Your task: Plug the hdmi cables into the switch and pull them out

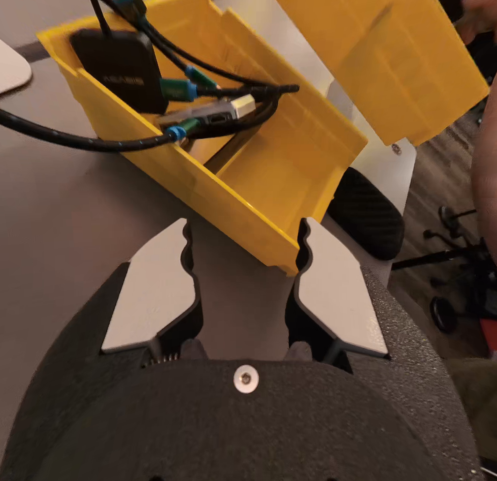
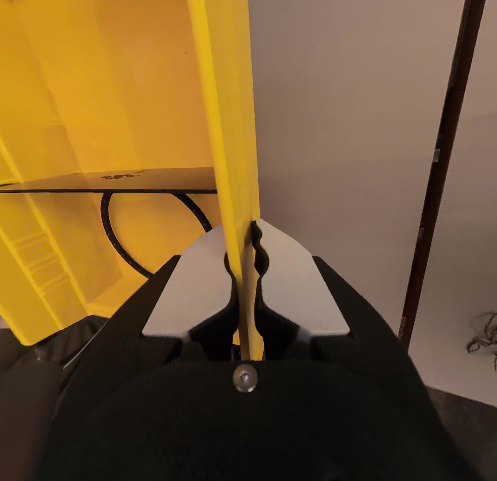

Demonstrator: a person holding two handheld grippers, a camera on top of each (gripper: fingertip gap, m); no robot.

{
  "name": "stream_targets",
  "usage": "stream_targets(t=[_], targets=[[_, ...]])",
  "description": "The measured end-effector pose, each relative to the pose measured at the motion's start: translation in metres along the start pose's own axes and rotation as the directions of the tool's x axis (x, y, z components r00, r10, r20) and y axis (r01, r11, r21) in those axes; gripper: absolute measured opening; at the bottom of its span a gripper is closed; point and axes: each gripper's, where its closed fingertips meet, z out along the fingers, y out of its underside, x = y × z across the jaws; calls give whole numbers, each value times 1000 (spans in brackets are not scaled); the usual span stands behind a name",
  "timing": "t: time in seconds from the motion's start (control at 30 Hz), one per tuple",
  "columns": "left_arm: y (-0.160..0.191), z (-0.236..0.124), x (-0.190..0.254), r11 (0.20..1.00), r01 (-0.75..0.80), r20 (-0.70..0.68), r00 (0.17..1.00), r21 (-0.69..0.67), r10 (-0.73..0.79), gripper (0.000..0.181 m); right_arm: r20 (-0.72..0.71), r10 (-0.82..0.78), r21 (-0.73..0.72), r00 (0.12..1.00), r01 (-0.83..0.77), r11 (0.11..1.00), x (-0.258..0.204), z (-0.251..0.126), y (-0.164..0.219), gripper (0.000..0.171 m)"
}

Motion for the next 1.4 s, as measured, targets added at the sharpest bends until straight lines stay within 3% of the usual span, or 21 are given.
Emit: stream_targets(t=[0.23, 0.33, 0.47, 0.63, 0.73, 0.97, 1.17, 1.33, 1.4], targets=[[10, 33, -6, 968, 110, 37, 994, -226, -104, 69, -18, 36, 100, 999, -34, 994, 22, 29, -9, 7], [1, 35, -2, 941, 172, 50, 985, -292, -165, 55, -28, 52, 145, 998, -48, 988, 25, 38, -12, 9], [8, 44, 0, 852, 274, 125, 962, -447, -243, 54, -49, 56, 137, 997, -49, 989, 31, 44, -15, 12], [24, 51, -28, 778, 360, 330, 921, -515, -207, 51, -24, 43, 101, 999, -40, 994, 36, 57, -20, 15], [33, 57, -23, 704, 438, 369, 892, -559, -262, 40, 6, 51, 77, 999, -51, 996, 38, 65, -20, 15], [45, 71, -18, 583, 432, 429, 890, -688, -153, 31, 12, 77, 28, 997, -78, 997, 34, 73, -18, 18], [48, 38, -57, 554, 459, 455, 877, -694, -157, 7, 106, 44, -55, 993, -39, 998, 6, 85, -12, 24], [54, -14, -120, 626, 555, 507, 815, -548, -280, 12, 92, -61, -158, 994, 75, 985, -31, 102, -12, 22], [65, -46, -145, 642, 540, 527, 816, -545, -239, 10, 102, -110, -237, 989, 132, 963, -56, 112, -5, 22]])
